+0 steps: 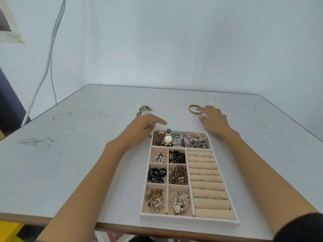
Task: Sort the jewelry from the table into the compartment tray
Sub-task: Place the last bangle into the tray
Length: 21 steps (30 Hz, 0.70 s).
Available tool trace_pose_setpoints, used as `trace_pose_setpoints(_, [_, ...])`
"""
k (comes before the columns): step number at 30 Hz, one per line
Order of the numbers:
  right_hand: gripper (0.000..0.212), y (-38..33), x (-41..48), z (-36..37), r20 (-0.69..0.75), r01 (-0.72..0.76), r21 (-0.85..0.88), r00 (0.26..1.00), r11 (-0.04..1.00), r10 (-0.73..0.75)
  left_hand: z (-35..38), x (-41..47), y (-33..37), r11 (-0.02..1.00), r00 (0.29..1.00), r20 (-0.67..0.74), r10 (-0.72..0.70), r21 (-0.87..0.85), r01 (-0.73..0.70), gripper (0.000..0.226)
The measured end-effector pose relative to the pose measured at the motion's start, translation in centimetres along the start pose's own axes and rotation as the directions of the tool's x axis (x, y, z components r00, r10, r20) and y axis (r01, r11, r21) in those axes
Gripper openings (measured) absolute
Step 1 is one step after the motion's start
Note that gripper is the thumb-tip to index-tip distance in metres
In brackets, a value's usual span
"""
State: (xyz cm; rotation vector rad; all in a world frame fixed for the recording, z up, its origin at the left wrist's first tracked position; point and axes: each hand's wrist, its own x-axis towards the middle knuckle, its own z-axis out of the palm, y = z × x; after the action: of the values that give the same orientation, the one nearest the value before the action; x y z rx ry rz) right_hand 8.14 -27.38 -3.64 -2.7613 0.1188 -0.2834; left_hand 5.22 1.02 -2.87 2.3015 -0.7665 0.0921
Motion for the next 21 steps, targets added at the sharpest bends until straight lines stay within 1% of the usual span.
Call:
trace_pose_setpoints(2, [0.038, 0.2, 0.1, 0.7, -0.032, 0.014, -0.046, 0.999, 0.999, -0.016, -0.2, 2.1, 0.3, 0.999, 0.992, 0.121, 0.038, -0.031, -0.034, 0.040])
trace_pose_setpoints(4, [0.035, 0.2, 0.1, 0.9, -0.083, 0.027, -0.010, 0.996, 1.000, -0.028, -0.6, 4.4, 0.8, 0.999, 0.968, 0.249, 0.045, -0.031, -0.038, 0.037])
trace_pose_setpoints(7, [0.028, 0.2, 0.1, 0.9, -0.138, 0.036, 0.050, 0.990, 0.998, -0.028, -0.6, 7.1, 2.1, 0.999, 0.902, 0.429, 0.045, -0.013, -0.044, 0.034])
trace_pose_setpoints(9, [0.025, 0.2, 0.2, 0.9, -0.153, 0.040, 0.060, 0.988, 0.997, -0.030, -0.1, 8.4, 3.2, 0.998, 0.860, 0.508, 0.053, 0.007, -0.066, 0.032])
trace_pose_setpoints(11, [0.024, 0.3, 0.2, 1.0, -0.168, 0.045, 0.060, 0.985, 0.997, -0.034, 0.7, 9.2, 3.9, 0.997, 0.840, 0.538, 0.064, -0.004, -0.073, 0.035])
trace_pose_setpoints(15, [0.023, 0.4, 0.5, 1.3, -0.184, 0.044, 0.038, 0.982, 0.998, -0.037, 2.7, 10.0, 4.4, 0.990, 0.843, 0.523, 0.126, -0.016, -0.137, 0.042])
trace_pose_setpoints(18, [0.023, 0.4, 0.8, 1.3, -0.183, 0.034, 0.037, 0.983, 0.999, -0.027, 3.8, 10.2, 4.8, 0.981, 0.842, 0.514, 0.163, 0.010, -0.196, 0.039])
trace_pose_setpoints(21, [0.023, 0.4, 0.7, 1.3, -0.181, 0.038, 0.026, 0.983, 0.999, -0.033, 4.1, 10.2, 5.1, 0.971, 0.862, 0.470, 0.188, 0.042, -0.235, 0.031])
